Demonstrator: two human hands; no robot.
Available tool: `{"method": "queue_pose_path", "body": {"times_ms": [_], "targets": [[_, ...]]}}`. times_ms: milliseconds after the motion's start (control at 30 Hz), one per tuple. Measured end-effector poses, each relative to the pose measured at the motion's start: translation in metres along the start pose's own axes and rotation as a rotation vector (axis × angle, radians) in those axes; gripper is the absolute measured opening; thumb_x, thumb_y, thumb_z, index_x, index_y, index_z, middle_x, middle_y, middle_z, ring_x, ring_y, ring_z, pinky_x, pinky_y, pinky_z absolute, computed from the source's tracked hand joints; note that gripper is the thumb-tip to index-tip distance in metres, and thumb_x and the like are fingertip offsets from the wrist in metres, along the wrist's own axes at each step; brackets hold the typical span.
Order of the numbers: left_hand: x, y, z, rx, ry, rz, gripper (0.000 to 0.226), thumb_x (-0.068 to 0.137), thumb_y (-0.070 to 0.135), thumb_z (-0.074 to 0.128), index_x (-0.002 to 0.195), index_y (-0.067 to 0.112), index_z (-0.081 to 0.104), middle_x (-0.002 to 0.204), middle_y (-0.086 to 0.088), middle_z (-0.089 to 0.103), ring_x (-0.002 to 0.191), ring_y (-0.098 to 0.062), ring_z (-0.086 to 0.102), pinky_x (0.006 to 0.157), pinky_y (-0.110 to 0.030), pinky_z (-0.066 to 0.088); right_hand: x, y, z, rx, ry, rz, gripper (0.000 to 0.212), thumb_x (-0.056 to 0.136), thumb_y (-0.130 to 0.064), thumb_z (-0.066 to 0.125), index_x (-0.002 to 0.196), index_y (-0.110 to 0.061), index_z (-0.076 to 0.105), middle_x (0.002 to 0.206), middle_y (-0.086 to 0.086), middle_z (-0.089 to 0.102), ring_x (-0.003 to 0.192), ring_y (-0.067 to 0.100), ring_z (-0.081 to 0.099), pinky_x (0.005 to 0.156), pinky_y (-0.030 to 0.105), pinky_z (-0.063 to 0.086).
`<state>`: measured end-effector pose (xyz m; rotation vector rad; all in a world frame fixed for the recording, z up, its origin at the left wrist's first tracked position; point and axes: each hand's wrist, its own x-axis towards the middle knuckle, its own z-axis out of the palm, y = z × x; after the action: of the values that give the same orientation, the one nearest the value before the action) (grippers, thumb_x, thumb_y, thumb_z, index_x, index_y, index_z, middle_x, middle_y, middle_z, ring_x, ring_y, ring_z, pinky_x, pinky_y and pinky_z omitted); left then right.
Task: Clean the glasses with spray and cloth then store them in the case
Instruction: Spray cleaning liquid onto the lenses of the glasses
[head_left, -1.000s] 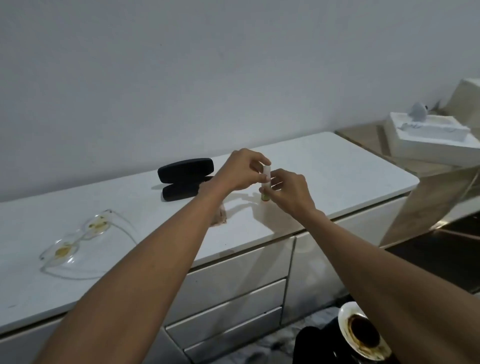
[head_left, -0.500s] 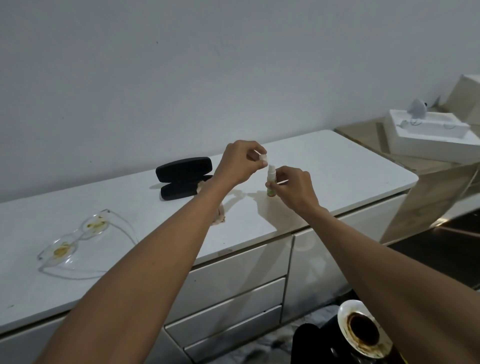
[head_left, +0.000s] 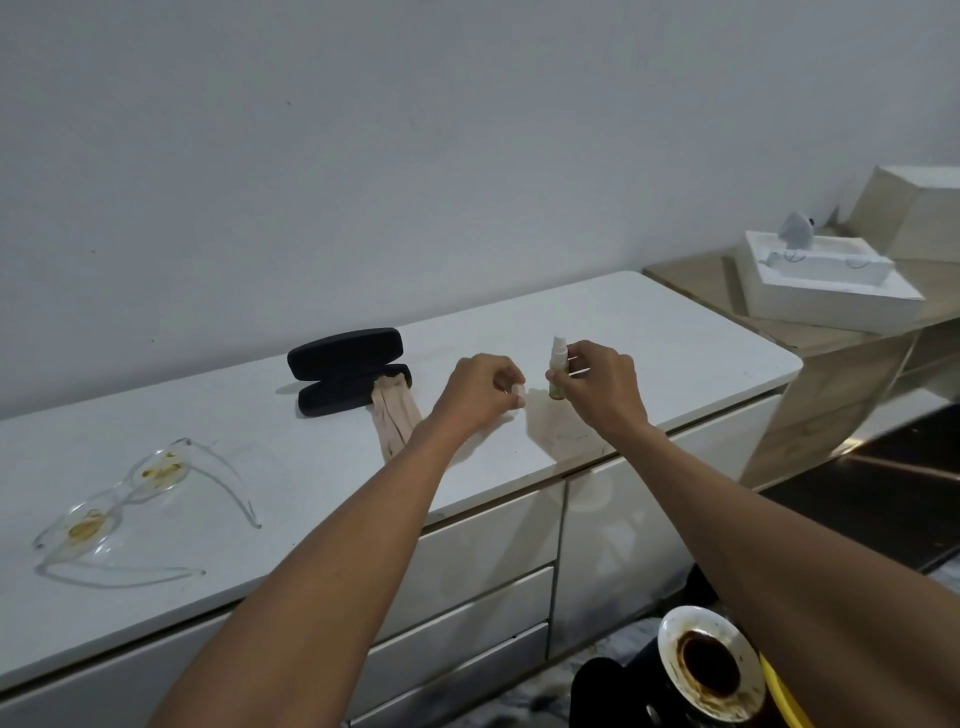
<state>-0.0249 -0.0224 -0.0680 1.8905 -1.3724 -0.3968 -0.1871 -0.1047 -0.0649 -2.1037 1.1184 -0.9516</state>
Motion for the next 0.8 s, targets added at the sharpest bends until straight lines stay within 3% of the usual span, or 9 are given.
{"method": "queue_pose_path", "body": {"times_ms": [267,333,433,500,633,800], "targets": [[-0.005,-0.009,0.009,0.053,-0.032,-0.024,0.022,0.076,0.009,0.084,0.095,0.017,0.075,0.089,-0.002,0.073,0.085,-0.019,0.071,0.087,-0.039,0.060,0.000,0.002,0.004,-0.007,-0.007,-0.007,0.016,0.088,-0.026,0.075,0.098,-0.013,0.073,0.080,-0.005,0.070,0.082,0.017,0.071,0.076,0.040,0.060],[-0.005,-0.008,0.009,0.068,-0.061,-0.023,0.032,0.075,0.009,0.084,0.104,0.017,0.072,0.091,-0.003,0.074,0.087,-0.020,0.071,0.088,-0.041,0.059,0.000,-0.001,0.005,-0.013,0.014,-0.024,0.018,0.088,-0.026,0.074,0.100,-0.012,0.072,0.079,-0.002,0.073,0.082,0.019,0.072,0.076,0.040,0.059],[-0.007,-0.006,0.002,0.097,-0.094,-0.031,0.061,0.075,0.015,0.086,0.129,0.021,0.058,0.099,0.001,0.069,0.098,-0.021,0.065,0.090,-0.039,0.056,0.002,-0.010,0.008,0.038,0.051,-0.058,0.026,0.088,-0.028,0.073,0.109,-0.013,0.071,0.093,0.005,0.077,0.080,0.022,0.074,0.080,0.046,0.060],[-0.010,-0.006,-0.007,0.122,-0.078,-0.017,0.071,0.076,0.022,0.086,0.137,0.024,0.051,0.104,0.002,0.066,0.103,-0.021,0.061,0.091,-0.038,0.054,0.004,-0.020,0.010,0.077,0.052,-0.094,0.029,0.090,-0.029,0.072,0.114,-0.014,0.068,0.099,0.005,0.074,0.079,0.023,0.074,0.079,0.048,0.060],[-0.020,-0.015,-0.043,0.119,0.009,-0.028,0.068,0.078,0.028,0.085,0.138,0.027,0.051,0.111,-0.001,0.068,0.101,-0.018,0.063,0.085,-0.034,0.053,0.006,-0.050,0.018,0.142,0.065,-0.206,0.040,0.093,-0.025,0.070,0.131,-0.020,0.059,0.099,0.002,0.070,0.083,0.023,0.073,0.077,0.049,0.061],[-0.048,-0.032,-0.110,0.157,0.138,-0.044,0.062,0.078,0.026,0.084,0.133,0.024,0.056,0.108,-0.001,0.068,0.102,-0.018,0.066,0.095,-0.039,0.056,0.002,-0.090,0.040,0.157,0.040,-0.394,0.063,0.094,-0.020,0.068,0.147,-0.042,0.042,0.098,0.002,0.069,0.076,0.022,0.069,0.073,0.048,0.061]]}}
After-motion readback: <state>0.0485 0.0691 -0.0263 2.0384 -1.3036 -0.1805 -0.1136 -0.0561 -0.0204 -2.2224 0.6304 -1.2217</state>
